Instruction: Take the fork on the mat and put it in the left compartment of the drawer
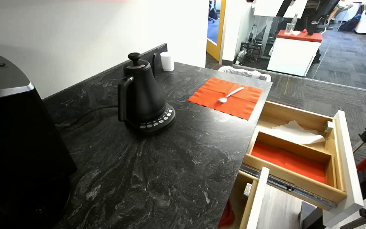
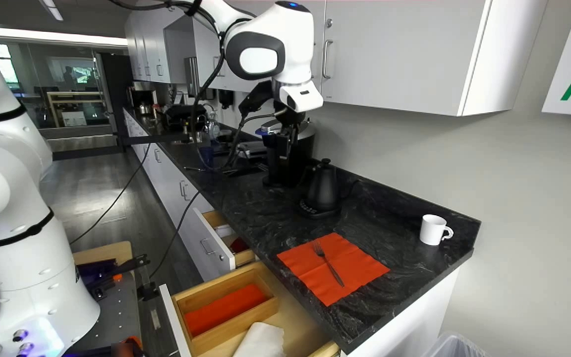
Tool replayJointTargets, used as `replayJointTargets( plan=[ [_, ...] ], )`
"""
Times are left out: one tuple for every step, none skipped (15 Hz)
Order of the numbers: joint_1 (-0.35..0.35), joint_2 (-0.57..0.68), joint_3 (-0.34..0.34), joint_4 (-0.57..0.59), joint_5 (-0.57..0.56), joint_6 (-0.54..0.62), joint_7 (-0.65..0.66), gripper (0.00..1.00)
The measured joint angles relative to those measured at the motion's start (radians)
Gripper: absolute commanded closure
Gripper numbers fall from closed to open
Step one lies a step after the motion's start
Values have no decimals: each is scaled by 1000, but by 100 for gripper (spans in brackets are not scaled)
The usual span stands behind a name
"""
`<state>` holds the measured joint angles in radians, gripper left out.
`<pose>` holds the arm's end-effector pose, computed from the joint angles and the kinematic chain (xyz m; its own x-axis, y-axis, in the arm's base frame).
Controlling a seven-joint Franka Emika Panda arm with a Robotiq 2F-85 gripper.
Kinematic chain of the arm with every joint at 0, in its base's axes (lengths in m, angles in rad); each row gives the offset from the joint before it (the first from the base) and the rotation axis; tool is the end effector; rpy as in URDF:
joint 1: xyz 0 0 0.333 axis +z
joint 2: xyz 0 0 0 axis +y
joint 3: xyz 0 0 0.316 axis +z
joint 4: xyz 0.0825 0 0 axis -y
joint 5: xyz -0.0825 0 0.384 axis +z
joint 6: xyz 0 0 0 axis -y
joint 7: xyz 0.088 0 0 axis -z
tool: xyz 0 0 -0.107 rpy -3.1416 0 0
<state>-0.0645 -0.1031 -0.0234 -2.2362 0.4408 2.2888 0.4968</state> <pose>0.5219 -0.0364 0.4307 0.6684 -0.7391 -0.0841 -0.7102 -0.6005 -0.3675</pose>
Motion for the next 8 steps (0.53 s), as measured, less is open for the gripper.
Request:
replayJointTargets(
  plan=[
    [0,17,0,-11,11,20,33,0],
    [0,34,0,-23,27,41,62,0],
    [0,50,0,-34,47,59,87,0],
    [0,64,0,-42,76,65,100,0],
    [1,76,0,-46,97,66,100,0],
    [1,83,0,-46,106,66,101,0],
    [1,85,0,-46,110,66,103,0],
    [1,85,0,-46,111,66,106,0]
  ],
)
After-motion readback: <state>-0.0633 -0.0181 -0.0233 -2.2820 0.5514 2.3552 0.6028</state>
